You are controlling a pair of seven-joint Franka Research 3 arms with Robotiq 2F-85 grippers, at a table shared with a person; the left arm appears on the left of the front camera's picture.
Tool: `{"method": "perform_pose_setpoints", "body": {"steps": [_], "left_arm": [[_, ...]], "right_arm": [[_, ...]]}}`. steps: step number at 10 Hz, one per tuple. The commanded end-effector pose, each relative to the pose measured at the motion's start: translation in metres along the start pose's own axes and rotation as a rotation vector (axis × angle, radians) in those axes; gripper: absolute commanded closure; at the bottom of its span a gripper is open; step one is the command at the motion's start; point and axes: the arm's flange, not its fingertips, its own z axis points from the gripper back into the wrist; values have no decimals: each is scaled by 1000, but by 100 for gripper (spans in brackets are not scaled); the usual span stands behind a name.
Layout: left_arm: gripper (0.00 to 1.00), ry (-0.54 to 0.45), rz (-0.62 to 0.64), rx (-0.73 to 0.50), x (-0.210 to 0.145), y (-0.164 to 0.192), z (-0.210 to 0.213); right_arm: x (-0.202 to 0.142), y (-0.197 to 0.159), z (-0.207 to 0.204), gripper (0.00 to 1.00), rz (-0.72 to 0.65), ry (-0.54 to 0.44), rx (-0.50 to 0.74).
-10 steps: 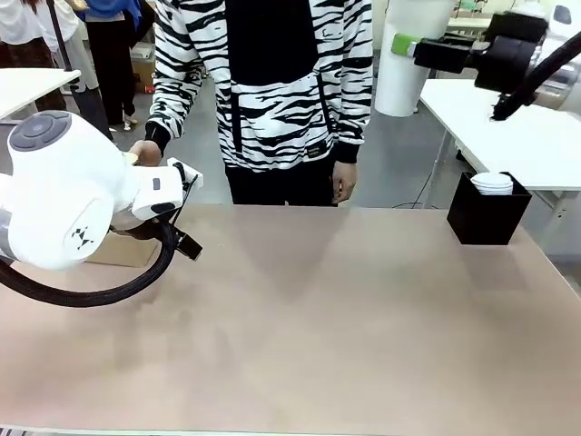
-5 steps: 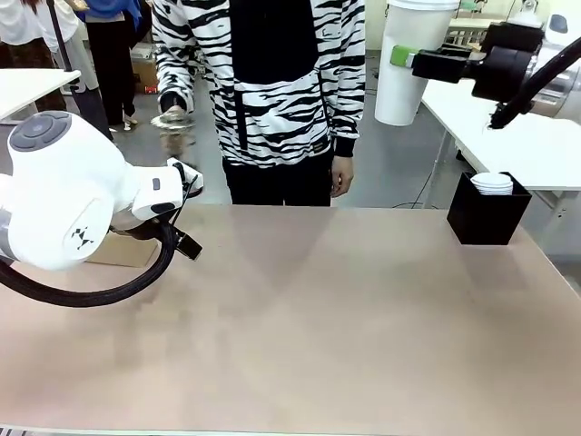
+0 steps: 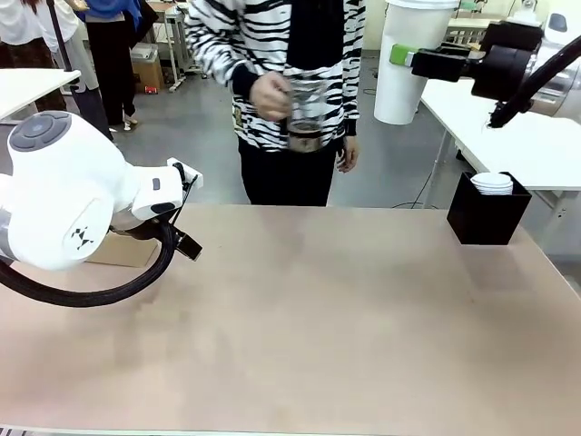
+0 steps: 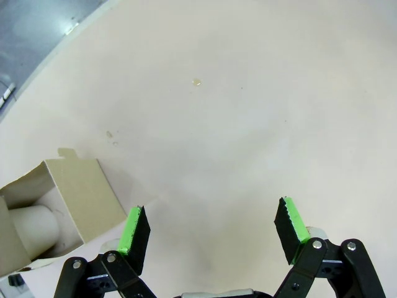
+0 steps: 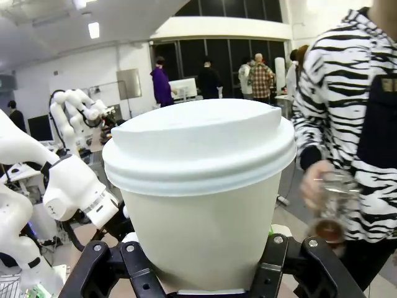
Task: Pour a drink into a cup and package it in a carrier.
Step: Position the Cup Carrier in the center of the table.
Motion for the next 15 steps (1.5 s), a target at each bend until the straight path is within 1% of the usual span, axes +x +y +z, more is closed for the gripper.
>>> {"method": "perform_pose_setpoints", "body": {"steps": [1, 2, 3, 5, 6, 7, 8, 10, 11, 12, 13, 15], "left_arm": [[0, 0, 0, 0, 0, 0, 0], [0, 11, -20, -31, 13, -6, 31], [0, 24, -20, -29, 22, -19, 63], [0, 55, -32, -70, 52, -9, 116], [0, 80, 18, -19, 71, 9, 146], [0, 98, 84, 1, 86, 35, 165], [0, 131, 169, 8, 101, 66, 175], [0, 208, 372, 115, 114, 135, 176], [0, 233, 433, 88, 112, 163, 166], [0, 272, 493, 100, 107, 187, 148], [0, 292, 534, 74, 101, 200, 131], [0, 313, 589, 108, 93, 216, 112]], "right_arm": [[5, -1, -3, 40, 14, -16, 5], [5, -1, -3, 40, 14, -16, 5], [5, -1, -3, 40, 14, -16, 5], [5, -1, -3, 40, 14, -16, 5], [5, -1, -3, 40, 14, -16, 5], [5, -1, -3, 40, 14, -16, 5], [5, -1, -3, 40, 14, -16, 5], [5, -1, -3, 40, 14, -16, 5], [5, -1, -3, 40, 14, -16, 5], [5, -1, -3, 40, 14, -16, 5], [5, -1, -3, 40, 14, -16, 5], [5, -1, -3, 40, 14, -16, 5]]}}
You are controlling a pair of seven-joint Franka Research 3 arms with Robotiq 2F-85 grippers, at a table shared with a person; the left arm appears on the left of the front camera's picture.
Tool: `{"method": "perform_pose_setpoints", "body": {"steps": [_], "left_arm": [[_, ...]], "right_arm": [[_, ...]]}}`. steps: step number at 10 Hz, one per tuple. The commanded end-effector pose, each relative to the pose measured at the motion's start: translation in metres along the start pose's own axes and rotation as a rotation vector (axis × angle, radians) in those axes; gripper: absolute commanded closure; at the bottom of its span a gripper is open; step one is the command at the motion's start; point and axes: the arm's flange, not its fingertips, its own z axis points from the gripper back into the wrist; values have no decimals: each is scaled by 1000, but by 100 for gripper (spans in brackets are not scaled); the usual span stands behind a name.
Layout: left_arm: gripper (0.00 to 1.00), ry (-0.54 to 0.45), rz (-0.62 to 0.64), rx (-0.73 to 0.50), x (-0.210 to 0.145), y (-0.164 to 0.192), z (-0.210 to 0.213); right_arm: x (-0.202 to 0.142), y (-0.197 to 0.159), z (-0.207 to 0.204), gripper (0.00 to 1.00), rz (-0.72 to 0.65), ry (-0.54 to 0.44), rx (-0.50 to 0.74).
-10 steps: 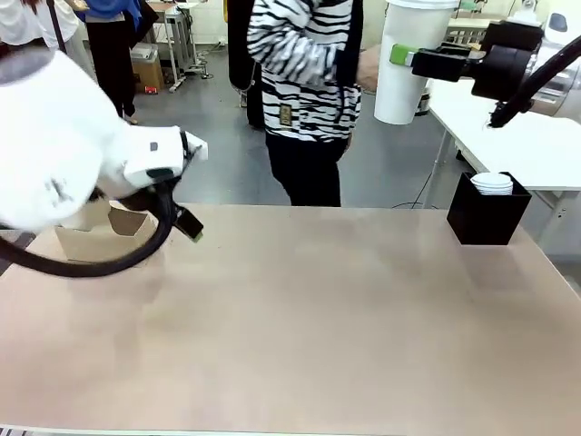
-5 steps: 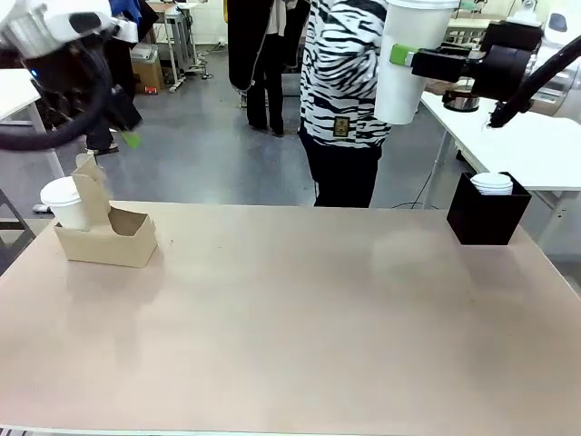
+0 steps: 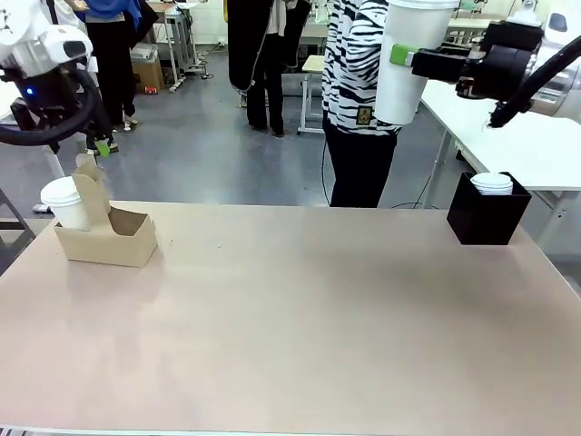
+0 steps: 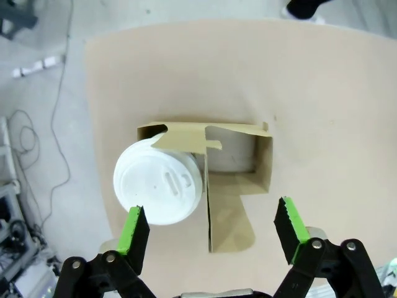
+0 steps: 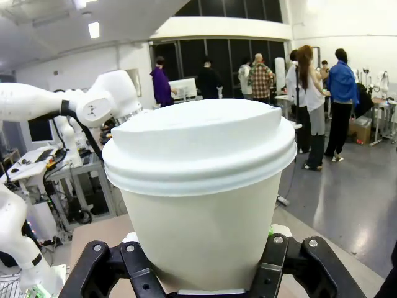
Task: Pour a drink into a cup and package it in a carrier.
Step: Position the Cup Carrier in the center of the table.
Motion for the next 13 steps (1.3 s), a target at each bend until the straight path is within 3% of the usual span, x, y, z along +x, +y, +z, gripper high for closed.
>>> {"method": "perform_pose_setpoints", "body": {"steps": [1, 3, 7, 9, 10, 11, 12, 13], "left_arm": [[0, 30, 8, 10, -1, -6, 12], [0, 0, 0, 0, 0, 0, 0], [0, 82, 9, 59, 2, -2, -26], [0, 72, 12, 81, 4, -4, -32], [60, 86, 18, 106, 3, -7, -31], [60, 85, 20, 105, 4, -8, -31], [100, 83, 26, 108, 4, -11, -30], [65, 86, 3, 72, 5, -12, -29]], "right_arm": [[4, -1, -3, 40, 12, -15, 6], [4, -1, -3, 40, 12, -15, 6], [4, -1, -3, 40, 12, -15, 6], [4, -1, -3, 40, 12, -15, 6], [4, -1, -3, 40, 12, -15, 6], [4, -1, -3, 40, 12, -15, 6], [4, -1, -3, 40, 12, -15, 6], [4, -1, -3, 40, 12, -15, 6]]}}
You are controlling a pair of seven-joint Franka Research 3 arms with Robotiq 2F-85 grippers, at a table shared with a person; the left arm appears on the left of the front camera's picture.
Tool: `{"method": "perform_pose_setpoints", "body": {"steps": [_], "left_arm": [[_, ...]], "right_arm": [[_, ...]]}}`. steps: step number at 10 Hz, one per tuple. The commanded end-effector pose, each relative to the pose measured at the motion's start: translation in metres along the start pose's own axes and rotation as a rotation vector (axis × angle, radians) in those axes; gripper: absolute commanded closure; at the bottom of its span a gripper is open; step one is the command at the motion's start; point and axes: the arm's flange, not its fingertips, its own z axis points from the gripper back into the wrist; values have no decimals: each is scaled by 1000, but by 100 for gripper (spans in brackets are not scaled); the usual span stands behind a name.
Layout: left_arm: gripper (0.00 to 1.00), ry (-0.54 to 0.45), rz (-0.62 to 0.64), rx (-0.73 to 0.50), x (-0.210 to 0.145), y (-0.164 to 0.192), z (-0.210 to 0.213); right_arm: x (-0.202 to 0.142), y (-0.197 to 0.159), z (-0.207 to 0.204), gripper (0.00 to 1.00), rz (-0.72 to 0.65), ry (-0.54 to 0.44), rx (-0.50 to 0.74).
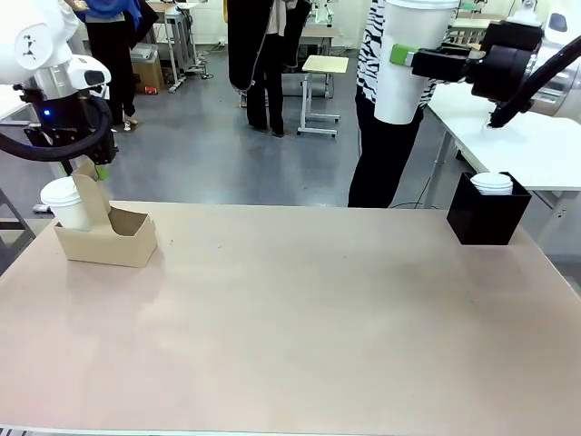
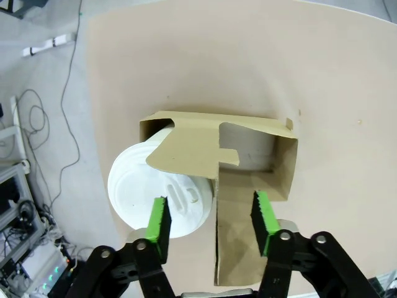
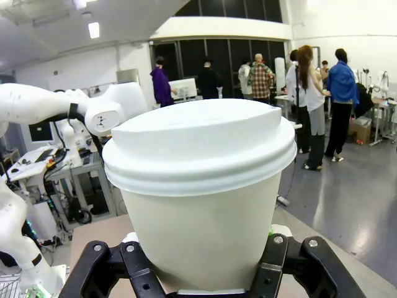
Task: Pour a drink into a cup and package it in a carrier.
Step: Position the Cup Carrier in the center of the table.
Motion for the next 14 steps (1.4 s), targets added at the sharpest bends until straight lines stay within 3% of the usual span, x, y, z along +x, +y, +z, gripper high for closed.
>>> {"method": "perform_pose_setpoints", "body": {"steps": [1, 8, 9, 10, 14], "left_arm": [[100, 2, 13, 2, 0, -4, 6], [100, 29, 29, 7, -2, -4, 3], [100, 120, 20, -58, 3, -3, -4], [100, 13, 3, -2, -1, -3, -1], [98, 29, 9, -14, -1, -4, 0]], "right_arm": [[4, -1, -3, 40, 12, -15, 5], [4, -1, -3, 40, 12, -15, 5], [4, -1, -3, 40, 12, -15, 5], [4, -1, -3, 40, 12, -15, 5], [4, -1, -3, 40, 12, -15, 5]]}}
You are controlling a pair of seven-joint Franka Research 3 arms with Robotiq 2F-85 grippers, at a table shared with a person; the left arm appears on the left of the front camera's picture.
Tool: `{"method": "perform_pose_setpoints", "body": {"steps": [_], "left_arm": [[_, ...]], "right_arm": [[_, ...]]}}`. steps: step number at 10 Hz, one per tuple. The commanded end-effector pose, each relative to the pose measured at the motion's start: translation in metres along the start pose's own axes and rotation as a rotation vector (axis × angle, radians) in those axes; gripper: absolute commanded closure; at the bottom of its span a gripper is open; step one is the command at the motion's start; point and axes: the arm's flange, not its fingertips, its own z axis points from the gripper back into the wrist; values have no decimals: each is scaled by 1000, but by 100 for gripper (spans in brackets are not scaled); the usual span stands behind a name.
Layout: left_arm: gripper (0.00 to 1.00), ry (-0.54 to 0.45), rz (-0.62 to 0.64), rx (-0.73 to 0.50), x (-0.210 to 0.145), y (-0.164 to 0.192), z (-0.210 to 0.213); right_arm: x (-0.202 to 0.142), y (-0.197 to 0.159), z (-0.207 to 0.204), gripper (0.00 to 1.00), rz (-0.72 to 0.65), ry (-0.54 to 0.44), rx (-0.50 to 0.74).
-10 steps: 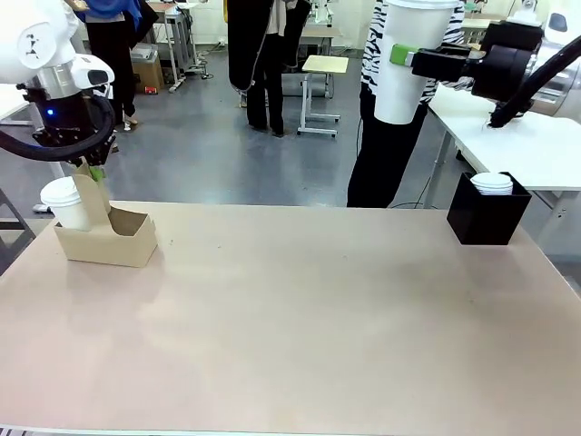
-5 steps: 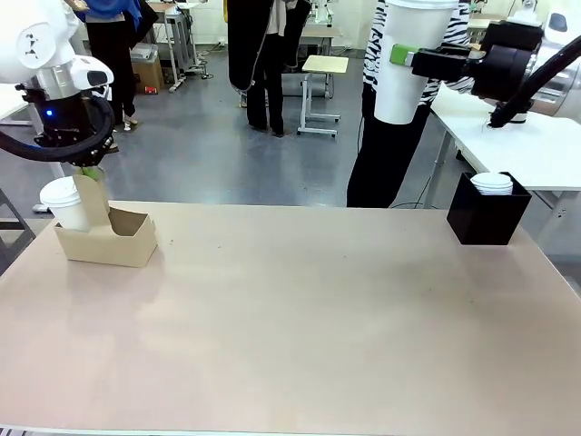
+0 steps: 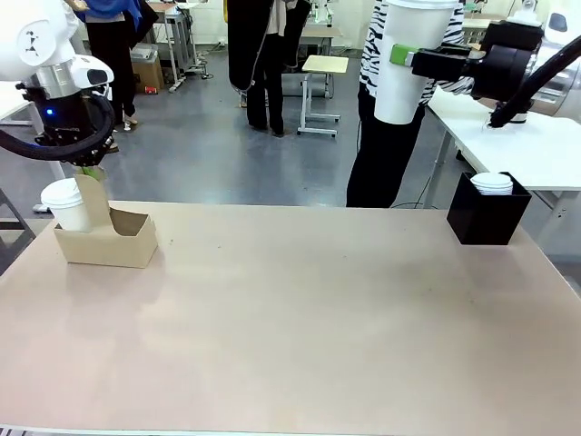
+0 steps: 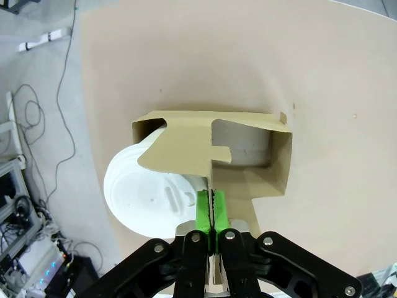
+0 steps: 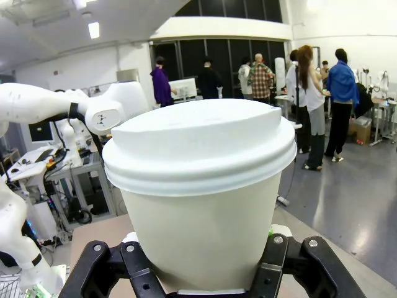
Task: Pour a drink into a cup and package it in a carrier.
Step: Position the Cup Carrier in the center of the table.
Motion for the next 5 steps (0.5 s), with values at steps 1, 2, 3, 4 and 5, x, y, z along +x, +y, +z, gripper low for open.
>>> {"method": "perform_pose_setpoints", "body": {"steps": [1, 2, 3, 4, 5], "left_arm": [[98, -8, 15, 7, -2, 1, 17], [98, -12, 24, 26, -3, -1, 38], [98, -29, 29, 41, -8, -6, 65], [98, -15, 67, 60, -12, -19, 95], [98, -22, 63, 62, -18, -38, 121]], "right_arm": [[4, -1, -3, 40, 12, -15, 5], [4, -1, -3, 40, 12, -15, 5], [4, -1, -3, 40, 12, -15, 5], [4, -1, -3, 40, 12, -15, 5], [4, -1, -3, 40, 12, -15, 5]]}}
